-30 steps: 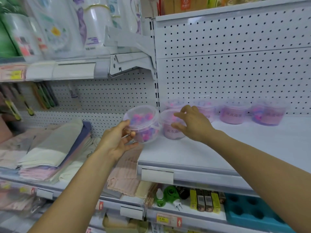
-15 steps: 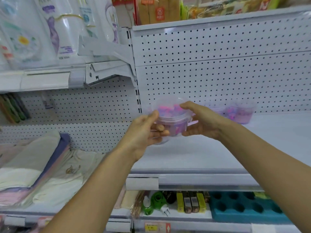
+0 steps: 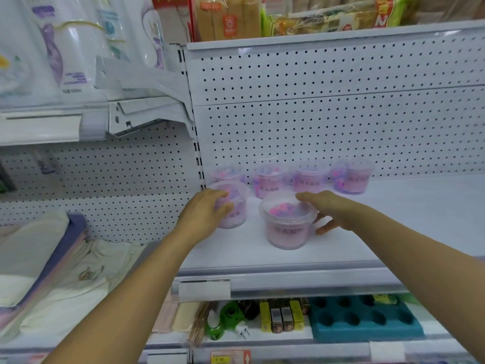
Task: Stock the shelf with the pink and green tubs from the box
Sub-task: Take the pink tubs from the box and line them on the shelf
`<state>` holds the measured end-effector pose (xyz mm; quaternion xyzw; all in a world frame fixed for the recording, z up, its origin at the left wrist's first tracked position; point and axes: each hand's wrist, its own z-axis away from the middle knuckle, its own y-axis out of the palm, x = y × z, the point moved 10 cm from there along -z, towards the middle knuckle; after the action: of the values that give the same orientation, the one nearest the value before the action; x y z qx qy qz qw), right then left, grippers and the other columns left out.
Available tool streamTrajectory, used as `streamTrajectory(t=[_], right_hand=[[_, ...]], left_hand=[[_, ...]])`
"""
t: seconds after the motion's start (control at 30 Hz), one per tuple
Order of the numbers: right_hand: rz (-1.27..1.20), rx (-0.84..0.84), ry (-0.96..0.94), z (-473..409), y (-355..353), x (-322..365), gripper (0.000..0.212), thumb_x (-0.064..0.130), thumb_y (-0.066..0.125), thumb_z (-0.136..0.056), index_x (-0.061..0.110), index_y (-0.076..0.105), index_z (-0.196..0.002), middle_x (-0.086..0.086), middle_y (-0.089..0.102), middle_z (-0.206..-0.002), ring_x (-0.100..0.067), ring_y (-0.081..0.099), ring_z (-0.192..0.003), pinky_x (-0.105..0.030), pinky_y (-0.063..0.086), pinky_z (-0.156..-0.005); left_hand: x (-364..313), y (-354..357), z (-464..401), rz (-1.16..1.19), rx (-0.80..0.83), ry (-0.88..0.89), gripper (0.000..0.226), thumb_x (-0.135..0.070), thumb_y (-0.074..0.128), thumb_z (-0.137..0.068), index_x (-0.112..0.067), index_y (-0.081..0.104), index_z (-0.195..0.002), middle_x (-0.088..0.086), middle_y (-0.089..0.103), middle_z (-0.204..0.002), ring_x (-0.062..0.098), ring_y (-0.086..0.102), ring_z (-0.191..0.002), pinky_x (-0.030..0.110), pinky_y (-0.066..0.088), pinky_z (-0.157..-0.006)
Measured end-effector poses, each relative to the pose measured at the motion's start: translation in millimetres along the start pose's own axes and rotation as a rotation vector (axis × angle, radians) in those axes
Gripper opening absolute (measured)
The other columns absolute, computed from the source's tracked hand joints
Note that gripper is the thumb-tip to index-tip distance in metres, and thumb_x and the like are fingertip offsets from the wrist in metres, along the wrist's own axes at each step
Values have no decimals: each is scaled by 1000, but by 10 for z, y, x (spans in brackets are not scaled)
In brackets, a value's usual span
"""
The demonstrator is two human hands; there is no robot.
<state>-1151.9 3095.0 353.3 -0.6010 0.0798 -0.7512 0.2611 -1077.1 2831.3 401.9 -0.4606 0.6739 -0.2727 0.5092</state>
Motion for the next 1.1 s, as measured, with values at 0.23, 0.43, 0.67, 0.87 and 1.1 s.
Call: streamTrajectory(t=[0.23,0.43,0.67,0.87,1.1], right_hand=[[605,-307,-553,631,4,583,62,74,58,-72,42,57,-125,11,51,-130,-14,41,-125,-40,44,-92],[830,-317,-657,551,270,601,47,54,60,-84,40,56,-129,12,54,-125,-14,38,-112,-31,41,-76],[741,-280,-655,113,246,639,38,34,57,-93,34,55,-132,12,50,-141,-17,40,-127,-35,39,-100],[830,-279,-637,82,300,616,44,38,53,-95,34,46,-138,12,43,-146,-17,34,-133,-39,42,-99],[931,-493,-729,590,164,505,57,53,43,-91,27,42,-143,-5,38,-151,-32,30,-141,-53,27,-112]], left_hand=[[-29,-33,14,-110,-72,88,35,-34,59,-93,-25,60,-126,-4,57,-131,19,49,-119,32,40,-94],[-6,-62,-3,-174,-170,72,31,-29,60,-92,-29,63,-122,-6,59,-124,18,47,-114,32,43,-85],[-6,-33,-70,-168,-169,59,30,-28,60,-92,-26,64,-121,-2,60,-120,21,45,-112,37,48,-79],[-15,12,-81,-240,-134,66,33,-34,56,-94,-29,59,-126,-4,56,-123,19,42,-118,35,49,-79],[-540,-44,240,-284,-305,272,64,-54,47,-88,-16,44,-140,11,44,-144,35,32,-137,49,26,-113]])
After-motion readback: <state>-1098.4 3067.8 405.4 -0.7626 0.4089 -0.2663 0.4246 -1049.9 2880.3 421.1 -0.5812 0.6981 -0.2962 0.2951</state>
